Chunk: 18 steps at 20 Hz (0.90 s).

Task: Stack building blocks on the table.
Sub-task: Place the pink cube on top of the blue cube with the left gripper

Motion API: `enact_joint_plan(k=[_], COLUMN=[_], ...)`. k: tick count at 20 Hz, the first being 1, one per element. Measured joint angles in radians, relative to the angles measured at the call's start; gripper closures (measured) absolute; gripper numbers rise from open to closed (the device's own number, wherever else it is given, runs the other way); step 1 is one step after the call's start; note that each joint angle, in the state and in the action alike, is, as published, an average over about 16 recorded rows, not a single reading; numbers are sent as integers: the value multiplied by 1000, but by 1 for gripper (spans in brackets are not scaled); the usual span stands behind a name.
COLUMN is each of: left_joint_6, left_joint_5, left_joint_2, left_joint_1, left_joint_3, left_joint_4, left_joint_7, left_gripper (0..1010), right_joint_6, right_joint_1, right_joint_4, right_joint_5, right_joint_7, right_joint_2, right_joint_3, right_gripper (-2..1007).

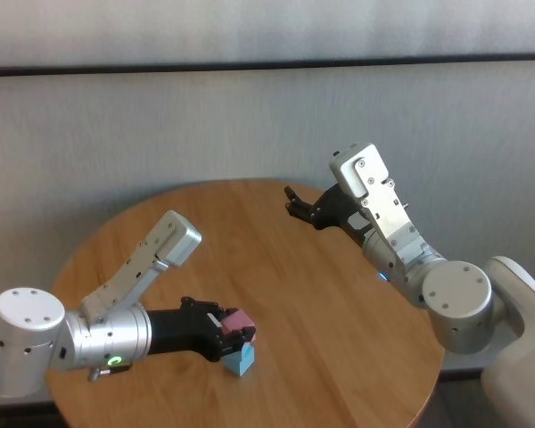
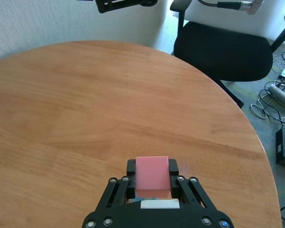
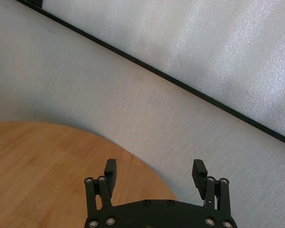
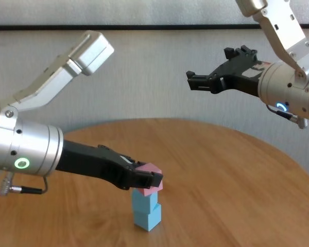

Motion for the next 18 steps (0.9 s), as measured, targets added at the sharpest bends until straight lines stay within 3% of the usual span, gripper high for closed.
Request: enact_joint_plan(k=[18], left_joint_6=[-24], left_joint_5=[19], left_joint_2=[-4], left_joint_1=[-11], left_joint_3=[8], left_joint_4=[24], left_joint_7=[10], left_gripper=[616], right_joint_6=[0], right_joint_1=[0], right_joint_4=[0], right_joint_5=[0], right_joint_7=[0], right_joint_2=[0], right_joint_3=[0], right_gripper=[4])
